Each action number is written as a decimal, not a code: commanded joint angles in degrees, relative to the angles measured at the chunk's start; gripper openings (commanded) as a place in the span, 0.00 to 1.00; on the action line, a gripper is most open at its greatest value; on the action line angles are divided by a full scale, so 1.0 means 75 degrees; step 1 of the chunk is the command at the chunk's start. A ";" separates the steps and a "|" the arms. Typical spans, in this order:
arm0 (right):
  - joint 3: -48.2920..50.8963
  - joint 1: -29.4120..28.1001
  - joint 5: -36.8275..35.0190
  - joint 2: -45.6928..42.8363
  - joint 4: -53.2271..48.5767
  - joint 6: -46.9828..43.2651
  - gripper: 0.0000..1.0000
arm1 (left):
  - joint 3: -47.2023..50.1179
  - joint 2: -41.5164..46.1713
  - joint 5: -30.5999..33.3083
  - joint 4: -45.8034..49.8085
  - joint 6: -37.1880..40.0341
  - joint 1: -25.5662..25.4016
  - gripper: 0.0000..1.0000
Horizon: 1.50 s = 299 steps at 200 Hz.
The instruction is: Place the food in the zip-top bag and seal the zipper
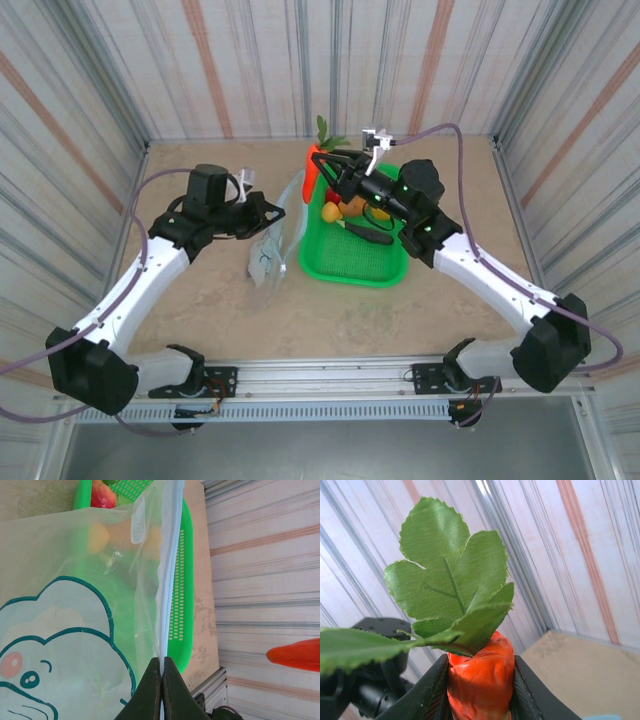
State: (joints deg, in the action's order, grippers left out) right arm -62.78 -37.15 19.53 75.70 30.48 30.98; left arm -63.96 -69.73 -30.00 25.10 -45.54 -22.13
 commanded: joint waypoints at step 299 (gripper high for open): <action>-0.1734 0.0312 -0.0566 0.0584 -0.6299 -0.0306 0.48 | -0.0278 -0.0072 0.0365 0.0142 0.0281 0.0339 0.00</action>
State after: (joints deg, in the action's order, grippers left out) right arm -72.07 -35.73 17.56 81.80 3.46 33.43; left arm -63.07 -70.59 -30.28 21.65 -48.03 -19.09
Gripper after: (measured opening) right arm 0.500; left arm 0.052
